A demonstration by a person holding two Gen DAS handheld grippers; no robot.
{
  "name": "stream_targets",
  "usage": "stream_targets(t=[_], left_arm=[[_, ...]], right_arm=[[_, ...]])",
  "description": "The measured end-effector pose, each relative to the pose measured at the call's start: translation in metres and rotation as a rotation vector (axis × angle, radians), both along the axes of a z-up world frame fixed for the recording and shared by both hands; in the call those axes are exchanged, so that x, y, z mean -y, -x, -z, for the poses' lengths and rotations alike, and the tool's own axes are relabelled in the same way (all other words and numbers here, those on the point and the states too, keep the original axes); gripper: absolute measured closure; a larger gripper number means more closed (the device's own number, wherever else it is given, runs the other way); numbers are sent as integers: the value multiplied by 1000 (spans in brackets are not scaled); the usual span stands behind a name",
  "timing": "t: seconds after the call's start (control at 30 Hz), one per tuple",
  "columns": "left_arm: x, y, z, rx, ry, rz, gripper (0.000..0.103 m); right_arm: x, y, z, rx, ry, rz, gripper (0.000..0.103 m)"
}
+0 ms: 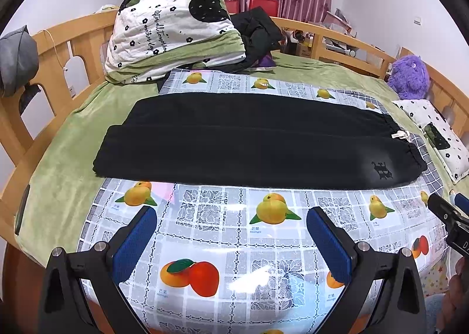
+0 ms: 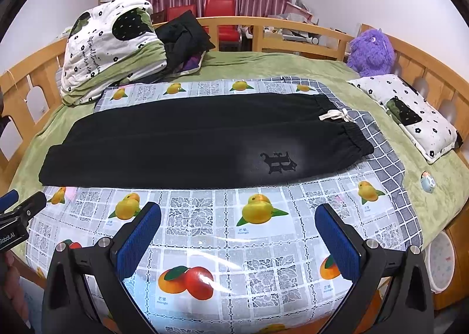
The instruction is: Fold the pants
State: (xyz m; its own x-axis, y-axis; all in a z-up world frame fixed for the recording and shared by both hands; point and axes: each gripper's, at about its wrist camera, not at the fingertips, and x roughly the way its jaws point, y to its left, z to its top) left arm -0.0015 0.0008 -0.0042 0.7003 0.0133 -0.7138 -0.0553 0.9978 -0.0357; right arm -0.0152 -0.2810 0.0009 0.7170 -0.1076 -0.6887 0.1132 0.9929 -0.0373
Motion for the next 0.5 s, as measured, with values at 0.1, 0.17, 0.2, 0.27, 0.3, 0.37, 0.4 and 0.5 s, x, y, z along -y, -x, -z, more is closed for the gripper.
stream_targets(t=[0.1,0.17,0.2,0.27,0.3,0.37,0.4,0.5], left_arm=[[0,0,0,0,-2,0,0],[0,0,0,1,-2,1,0],[0,0,0,0,-2,1,0],[0,0,0,0,0,0,0],[0,0,0,0,0,0,0],[0,0,0,-1,1,0,0],[0,0,0,-1,1,2,0],[1,0,1,0,-1,5,0]], right_arm=[[0,0,0,0,0,0,0],[0,0,0,1,0,0,0],[0,0,0,0,1,0,0],[0,0,0,-1,0,1,0],[0,0,0,-1,-1,0,0],[0,0,0,-2,-3,-1,0],[-1,0,0,-1,-3,0,0],[-1,0,0,-2,-3,-1,0]])
